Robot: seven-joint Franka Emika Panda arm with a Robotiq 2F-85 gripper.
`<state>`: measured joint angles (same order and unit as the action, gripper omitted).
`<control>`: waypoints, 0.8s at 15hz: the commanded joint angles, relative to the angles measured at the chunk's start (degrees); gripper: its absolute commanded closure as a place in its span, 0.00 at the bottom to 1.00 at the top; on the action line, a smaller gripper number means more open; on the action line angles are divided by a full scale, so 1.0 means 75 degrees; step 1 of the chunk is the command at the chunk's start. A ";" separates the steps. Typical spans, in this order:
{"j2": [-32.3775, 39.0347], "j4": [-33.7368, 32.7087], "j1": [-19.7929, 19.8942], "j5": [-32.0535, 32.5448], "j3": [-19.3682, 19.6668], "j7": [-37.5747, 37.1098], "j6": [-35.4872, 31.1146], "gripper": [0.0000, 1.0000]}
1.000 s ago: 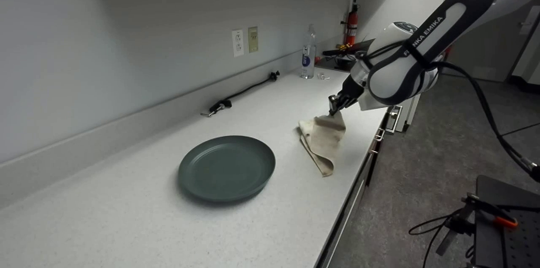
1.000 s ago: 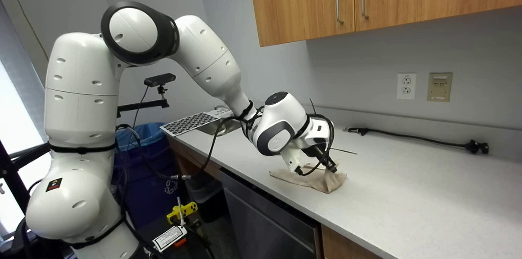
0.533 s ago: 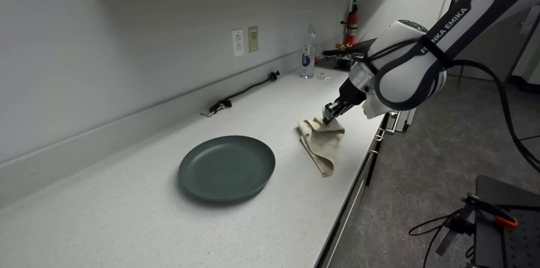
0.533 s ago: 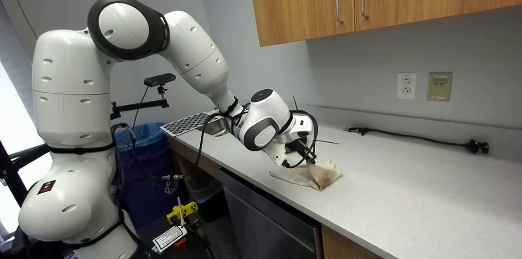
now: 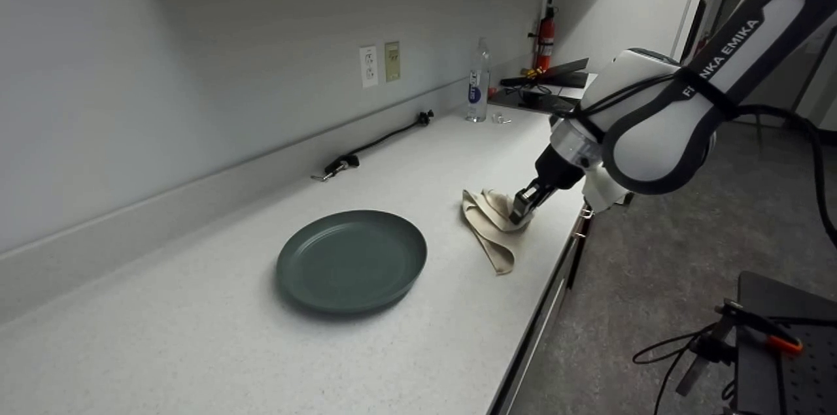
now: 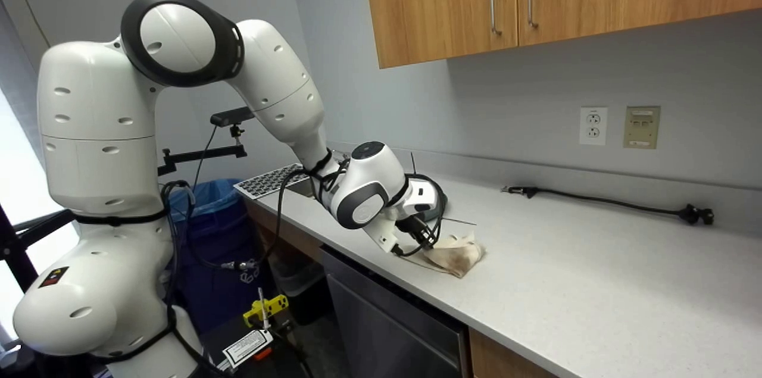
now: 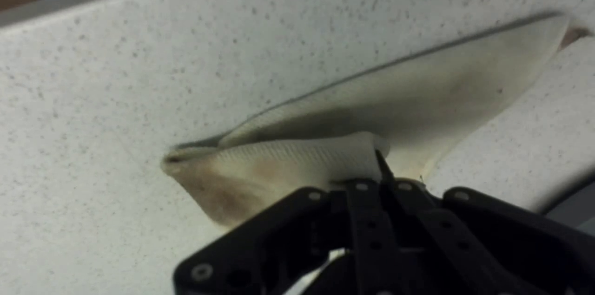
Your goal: Fold the towel in two triangles
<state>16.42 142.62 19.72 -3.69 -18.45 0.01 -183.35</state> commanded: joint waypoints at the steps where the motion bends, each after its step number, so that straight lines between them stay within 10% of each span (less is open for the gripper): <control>1: -0.0266 0.0473 0.0551 0.0025 -0.0668 0.0235 0.0196 0.99; 12: -0.0314 0.0615 0.0968 0.0104 -0.1529 0.0438 -0.0062 0.99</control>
<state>15.86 146.60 25.46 -3.66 -28.04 1.92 -183.36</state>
